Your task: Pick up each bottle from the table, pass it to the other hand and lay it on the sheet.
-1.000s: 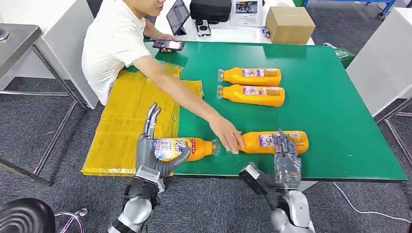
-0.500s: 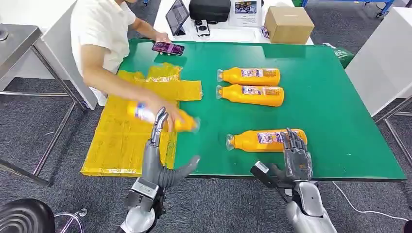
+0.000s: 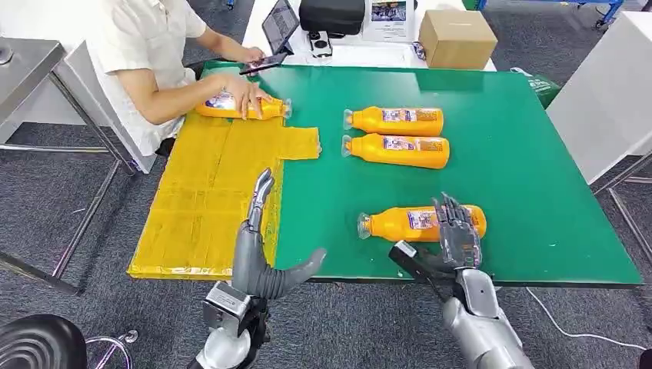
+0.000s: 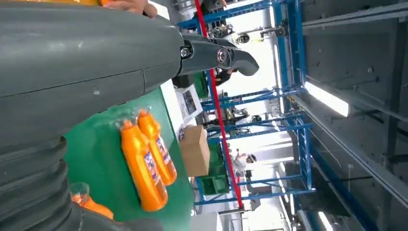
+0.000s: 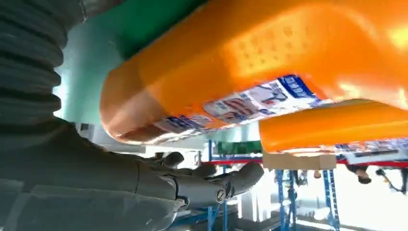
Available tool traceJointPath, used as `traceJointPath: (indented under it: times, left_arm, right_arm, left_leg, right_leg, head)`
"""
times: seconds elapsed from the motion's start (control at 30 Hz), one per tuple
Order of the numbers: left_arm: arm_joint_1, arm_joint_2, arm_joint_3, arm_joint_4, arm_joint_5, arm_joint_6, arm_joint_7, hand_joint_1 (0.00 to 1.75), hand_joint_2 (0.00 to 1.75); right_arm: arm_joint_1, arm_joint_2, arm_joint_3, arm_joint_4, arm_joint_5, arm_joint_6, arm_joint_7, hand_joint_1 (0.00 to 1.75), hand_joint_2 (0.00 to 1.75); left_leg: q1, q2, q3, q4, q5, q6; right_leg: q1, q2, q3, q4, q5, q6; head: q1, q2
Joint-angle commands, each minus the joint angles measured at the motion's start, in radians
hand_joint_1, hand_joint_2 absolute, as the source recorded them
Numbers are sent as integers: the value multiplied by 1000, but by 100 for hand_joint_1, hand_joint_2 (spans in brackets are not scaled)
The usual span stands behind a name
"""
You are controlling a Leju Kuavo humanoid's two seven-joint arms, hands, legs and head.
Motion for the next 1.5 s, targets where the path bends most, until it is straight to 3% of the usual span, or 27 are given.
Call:
traceJointPath:
  times: [0.03, 0.43, 0.63, 0.7, 0.73, 0.77, 0.83, 0.97, 1.0, 1.5]
  left_arm:
    - [-25, 31, -17, 47, 7, 2, 3, 0, 175]
    - [-30, 30, -14, 44, 22, -6, -2, 0, 175]
    - [-32, 32, -14, 47, 32, -13, 2, 0, 175]
    - [-33, 34, -15, 48, 41, -18, 3, 0, 175]
    - [-31, 34, -12, 47, 52, -21, 0, 0, 175]
    - [-31, 35, -13, 47, 57, -23, -2, 0, 175]
    - [-31, 37, -15, 50, 70, -34, -7, 0, 175]
    - [-38, 29, -21, 65, 86, -48, -19, 0, 175]
    - [-40, 28, -23, 68, 90, -53, -23, 0, 175]
    - [-27, 24, -27, 67, 102, -60, -34, 0, 175]
  right_arm:
    - [-42, -41, 53, 182, 31, 26, 34, 0, 175]
    - [-86, -76, 77, 205, 92, 37, 76, 0, 175]
    - [-108, -87, 90, 245, 110, 91, 92, 0, 175]
    - [-118, -90, 96, 271, 97, 164, 52, 0, 175]
    - [-116, -95, 92, 279, 80, 193, 22, 12, 175]
    - [-113, -97, 94, 284, 75, 211, 2, 134, 175]
    - [-92, -107, 86, 291, 46, 230, -60, 175, 175]
    - [-50, -118, 83, 313, 4, 270, -164, 175, 175]
    - [-44, -123, 80, 320, -10, 300, -191, 175, 175]
    - [19, -170, 72, 281, -61, 277, -281, 175, 175]
  left_leg:
    - [0, -2, 6, -2, 0, -2]
    - [-1, -2, 7, -1, 1, 0]
    - [-1, -1, 8, -1, 1, 0]
    - [-1, -2, 8, -1, 1, 0]
    - [0, -2, 9, -2, 1, -1]
    - [-1, -2, 10, -2, 1, -1]
    - [0, -2, 10, -1, 1, 0]
    - [0, -3, 14, -2, 1, 0]
    - [0, -5, 16, -1, 0, 0]
    - [1, -6, 30, -3, -7, 2]
  right_leg:
    - [1, -2, 6, -2, -1, -2]
    - [-1, -1, 7, -1, 0, -1]
    - [0, -1, 8, -1, 0, -1]
    - [0, -1, 8, -1, 0, -1]
    - [0, -1, 9, -2, 0, -2]
    - [0, -2, 10, -2, 0, -2]
    - [0, -2, 11, -2, 0, -1]
    - [0, -4, 14, -4, 0, -2]
    - [1, -5, 7, -3, -1, -2]
    - [2, -6, 22, -7, -8, 0]
  head:
    - [0, 0]
    - [0, 0]
    - [0, 0]
    - [0, 0]
    - [0, 0]
    - [0, 0]
    - [0, 0]
    - [0, 0]
    - [1, 0]
    - [1, 0]
